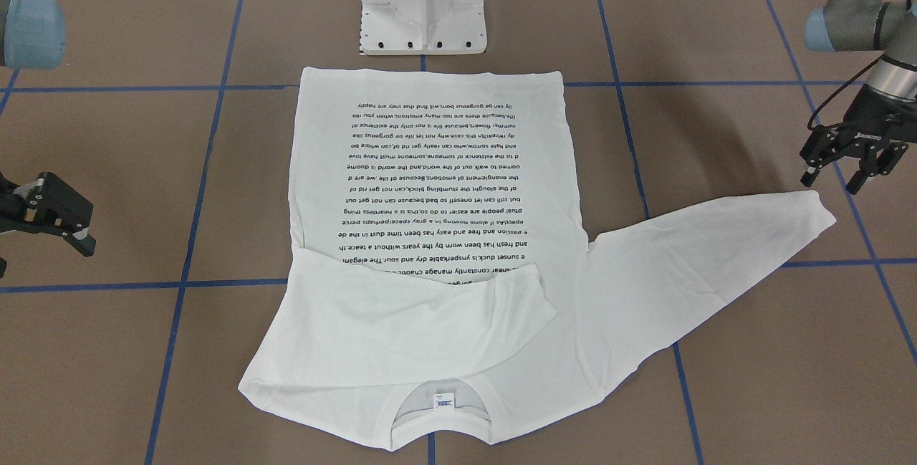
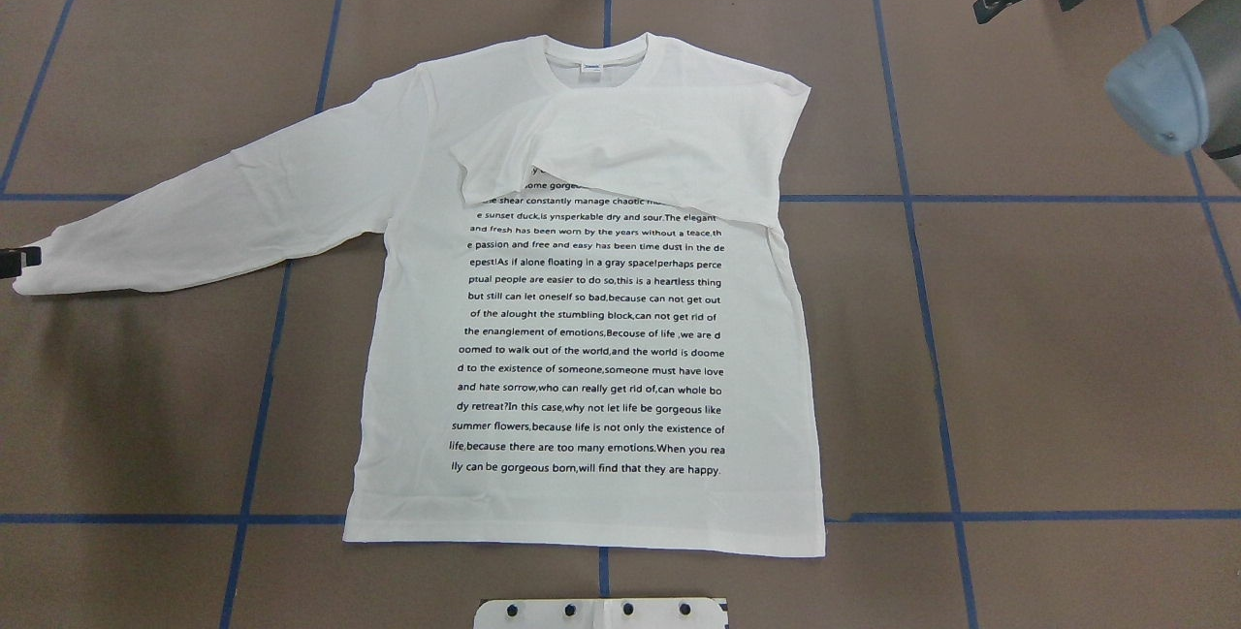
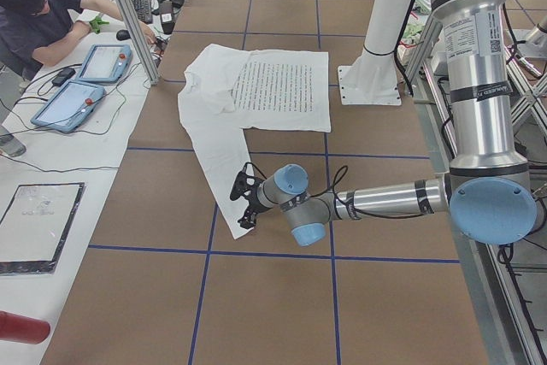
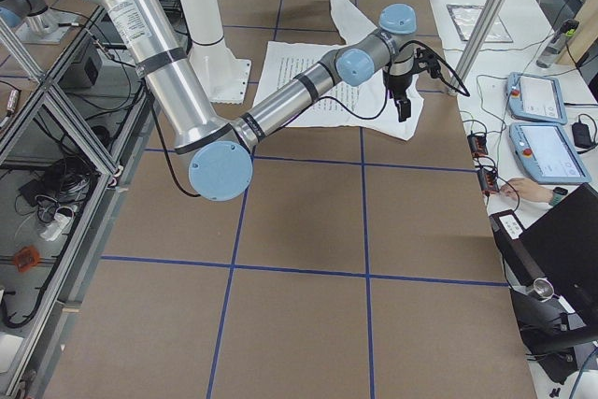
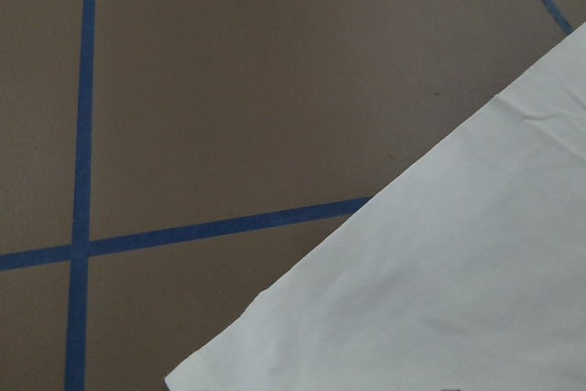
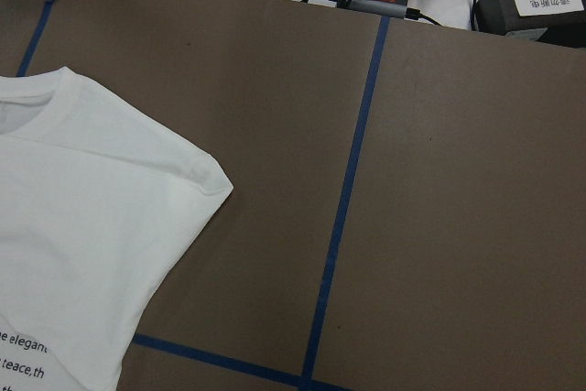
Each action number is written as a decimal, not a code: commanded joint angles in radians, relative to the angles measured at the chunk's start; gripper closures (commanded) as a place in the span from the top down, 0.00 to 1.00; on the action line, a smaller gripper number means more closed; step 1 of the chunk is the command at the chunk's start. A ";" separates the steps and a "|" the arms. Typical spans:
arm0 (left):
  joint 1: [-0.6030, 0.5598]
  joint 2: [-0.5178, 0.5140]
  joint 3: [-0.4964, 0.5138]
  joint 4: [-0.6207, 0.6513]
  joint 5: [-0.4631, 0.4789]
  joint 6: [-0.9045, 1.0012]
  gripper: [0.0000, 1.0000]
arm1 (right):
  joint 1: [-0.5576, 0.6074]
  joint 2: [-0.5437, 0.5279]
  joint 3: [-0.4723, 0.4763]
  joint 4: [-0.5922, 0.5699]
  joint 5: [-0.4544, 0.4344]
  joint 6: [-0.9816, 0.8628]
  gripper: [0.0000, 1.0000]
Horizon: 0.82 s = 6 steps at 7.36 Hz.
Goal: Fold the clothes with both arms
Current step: 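Move the left gripper to the cuff of the sleeve nearest it and grasp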
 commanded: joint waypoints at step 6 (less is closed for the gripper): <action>0.063 -0.040 0.117 -0.067 0.016 -0.024 0.77 | 0.001 -0.022 0.007 0.005 -0.010 -0.002 1.00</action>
